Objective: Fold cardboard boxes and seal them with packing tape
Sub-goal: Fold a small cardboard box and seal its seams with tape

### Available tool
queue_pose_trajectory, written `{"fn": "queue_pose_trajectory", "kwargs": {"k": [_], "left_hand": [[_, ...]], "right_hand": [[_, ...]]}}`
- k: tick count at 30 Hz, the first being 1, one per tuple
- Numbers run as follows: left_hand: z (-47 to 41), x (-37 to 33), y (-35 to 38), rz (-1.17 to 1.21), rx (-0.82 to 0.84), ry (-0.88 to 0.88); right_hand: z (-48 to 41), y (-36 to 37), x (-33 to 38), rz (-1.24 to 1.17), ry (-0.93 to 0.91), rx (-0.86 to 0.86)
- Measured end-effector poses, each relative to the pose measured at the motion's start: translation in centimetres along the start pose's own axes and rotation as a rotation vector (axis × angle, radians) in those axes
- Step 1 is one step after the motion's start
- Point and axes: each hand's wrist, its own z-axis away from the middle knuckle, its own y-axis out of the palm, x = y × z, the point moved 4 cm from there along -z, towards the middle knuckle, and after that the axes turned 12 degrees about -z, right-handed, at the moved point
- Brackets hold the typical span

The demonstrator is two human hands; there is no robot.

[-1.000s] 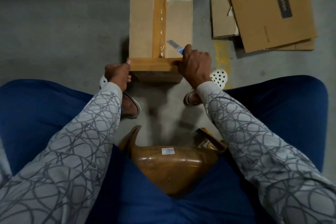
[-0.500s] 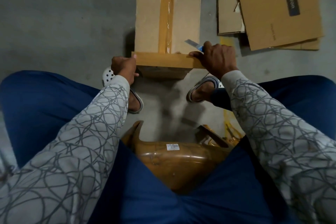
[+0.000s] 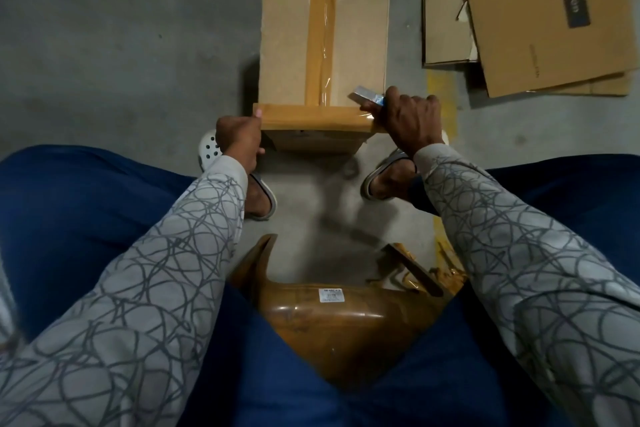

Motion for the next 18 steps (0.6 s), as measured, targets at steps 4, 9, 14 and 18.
{"fn": "queue_pose_trajectory", "kwargs": {"k": [4, 9, 14, 18], "left_hand": [[1.4, -0.2, 0.4, -0.1, -0.095, 0.056], [7.4, -1.3, 4.3, -0.716, -0.319, 0.996], [7.8, -0.4, 8.9, -1.006, -0.109, 1.147], [6.7, 0.0, 6.4, -0.775, -0.166, 1.216]], "right_hand": [[-0.3, 1.0, -0.1, -0.07, 0.04, 0.002], [-0.7, 1.2, -0.1, -0.13, 0.089, -0.033], [-0.8, 0.6, -1.0, -0.178, 0.189, -0.073], [-1.0, 0.5, -1.1, -0.198, 0.188, -0.061]]}}
